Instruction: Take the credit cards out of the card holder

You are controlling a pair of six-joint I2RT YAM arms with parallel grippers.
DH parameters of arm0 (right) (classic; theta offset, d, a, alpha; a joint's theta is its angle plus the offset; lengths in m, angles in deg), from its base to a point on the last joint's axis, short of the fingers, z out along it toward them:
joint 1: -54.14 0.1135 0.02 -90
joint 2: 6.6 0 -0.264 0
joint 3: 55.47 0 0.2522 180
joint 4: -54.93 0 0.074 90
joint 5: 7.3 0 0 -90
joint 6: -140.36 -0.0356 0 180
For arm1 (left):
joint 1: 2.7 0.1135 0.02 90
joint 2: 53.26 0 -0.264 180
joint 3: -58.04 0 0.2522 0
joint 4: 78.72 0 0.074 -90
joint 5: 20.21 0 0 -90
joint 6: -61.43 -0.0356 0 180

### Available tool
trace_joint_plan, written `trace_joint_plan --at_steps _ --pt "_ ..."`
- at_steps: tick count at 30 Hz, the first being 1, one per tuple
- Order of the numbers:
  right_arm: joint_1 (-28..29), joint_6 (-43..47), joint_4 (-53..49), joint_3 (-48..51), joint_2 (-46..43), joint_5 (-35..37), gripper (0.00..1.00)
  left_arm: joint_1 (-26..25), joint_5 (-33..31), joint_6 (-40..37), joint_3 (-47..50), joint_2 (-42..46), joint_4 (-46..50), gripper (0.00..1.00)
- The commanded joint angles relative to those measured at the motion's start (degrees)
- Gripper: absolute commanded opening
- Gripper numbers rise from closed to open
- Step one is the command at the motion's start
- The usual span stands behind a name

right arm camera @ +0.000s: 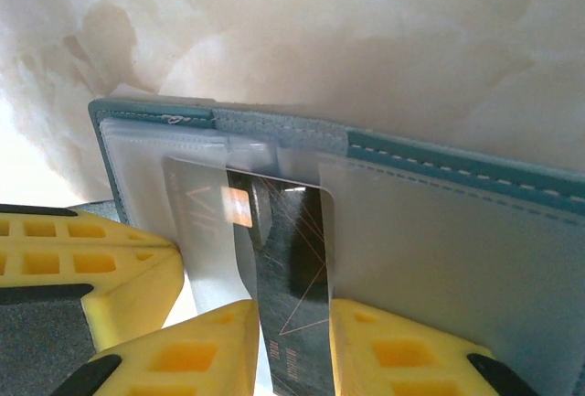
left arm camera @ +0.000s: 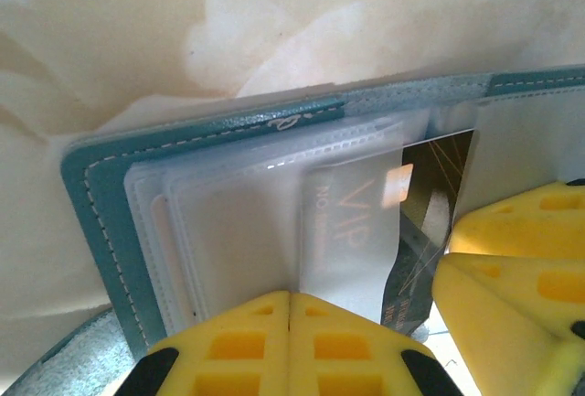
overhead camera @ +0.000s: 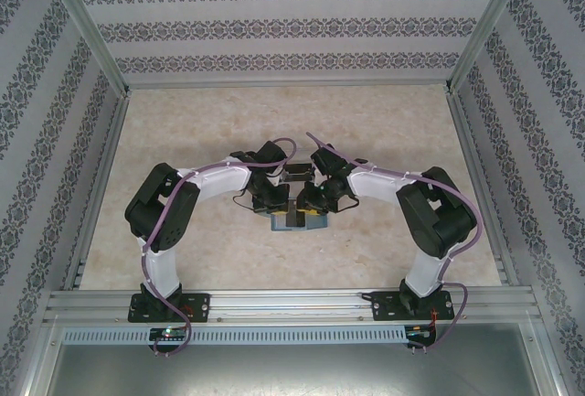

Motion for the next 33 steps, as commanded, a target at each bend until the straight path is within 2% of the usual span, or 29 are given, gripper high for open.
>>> trace_joint_plan --at_steps 1,9,22,29,33 --pt "-0.64 1.49 -0.03 1.19 1.29 -0.68 0.28 0.62 -1.10 -0.58 1.99 -1.97 3.50 0.00" --pt "-0.83 1.90 1.36 1.51 2.35 -1.87 0.28 0.61 -0.84 -0.44 2.23 -2.11 3.14 0.00" --pt "-2.82 -2.05 15.86 6.94 -1.57 -10.20 0.26 0.57 -0.77 -0.43 1.43 -2.59 3.50 0.00" --pt "-3.99 -3.60 20.34 9.24 -2.67 -12.18 0.23 0.62 -0.66 -0.36 1.36 -3.07 3.41 0.00" --pt "-4.12 -3.39 20.68 9.62 -2.23 -11.98 0.18 0.61 -0.59 -0.23 1.41 -3.11 3.18 0.00"
